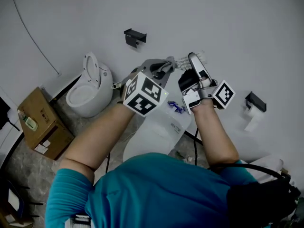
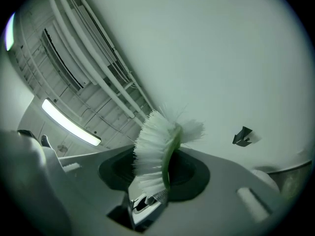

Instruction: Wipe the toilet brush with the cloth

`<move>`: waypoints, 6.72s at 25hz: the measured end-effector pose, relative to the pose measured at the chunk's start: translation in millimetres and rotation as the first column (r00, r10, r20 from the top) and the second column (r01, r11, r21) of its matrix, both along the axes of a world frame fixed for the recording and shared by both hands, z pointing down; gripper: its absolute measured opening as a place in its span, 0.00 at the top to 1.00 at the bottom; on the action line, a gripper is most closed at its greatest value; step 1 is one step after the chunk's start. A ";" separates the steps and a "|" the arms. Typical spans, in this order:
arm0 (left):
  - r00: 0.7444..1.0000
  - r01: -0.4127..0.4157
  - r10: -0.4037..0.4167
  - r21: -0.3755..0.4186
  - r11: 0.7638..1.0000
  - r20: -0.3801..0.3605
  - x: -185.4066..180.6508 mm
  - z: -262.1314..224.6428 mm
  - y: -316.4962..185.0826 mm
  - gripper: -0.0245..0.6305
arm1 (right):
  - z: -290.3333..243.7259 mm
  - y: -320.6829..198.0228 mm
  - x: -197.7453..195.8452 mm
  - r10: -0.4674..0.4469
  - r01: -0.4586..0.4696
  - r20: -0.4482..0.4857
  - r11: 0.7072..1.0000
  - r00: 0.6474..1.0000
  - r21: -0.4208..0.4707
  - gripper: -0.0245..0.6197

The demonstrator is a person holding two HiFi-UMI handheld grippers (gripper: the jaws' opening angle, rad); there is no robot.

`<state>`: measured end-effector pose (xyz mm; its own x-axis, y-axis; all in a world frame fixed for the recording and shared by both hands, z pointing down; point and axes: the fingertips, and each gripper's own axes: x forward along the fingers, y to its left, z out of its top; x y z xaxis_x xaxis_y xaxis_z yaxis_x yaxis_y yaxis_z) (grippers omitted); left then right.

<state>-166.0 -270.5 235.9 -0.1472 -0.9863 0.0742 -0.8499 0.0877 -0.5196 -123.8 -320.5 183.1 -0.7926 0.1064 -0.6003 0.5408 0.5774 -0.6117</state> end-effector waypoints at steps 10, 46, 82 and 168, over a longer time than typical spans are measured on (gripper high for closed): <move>0.987 0.075 -0.071 -0.021 0.997 0.144 -4.1 -0.7 9.9 0.90 | -3.9 10.6 6.3 -0.068 0.069 0.067 0.997 0.995 -0.025 0.73; 0.937 0.237 -0.205 -0.084 0.968 0.284 -47.1 47.8 40.1 0.90 | -11.7 9.2 13.0 -0.074 0.074 0.147 0.997 0.986 0.002 0.73; 0.869 0.404 -0.346 -0.102 0.909 0.353 -110.2 83.1 100.2 0.90 | -28.8 19.4 28.1 -0.058 0.059 0.216 0.998 0.975 -0.001 0.73; 0.999 0.020 -0.024 -0.175 0.984 -0.024 -32.3 49.0 78.3 0.90 | -10.3 93.1 25.0 -0.249 0.199 0.152 0.937 0.957 0.286 0.73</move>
<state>-198.3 -192.3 285.0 -0.1644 -0.9544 0.2492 -0.8623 0.0164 -0.5061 -98.8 -227.4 172.8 -0.6089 0.4434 -0.6578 0.7626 0.5556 -0.3313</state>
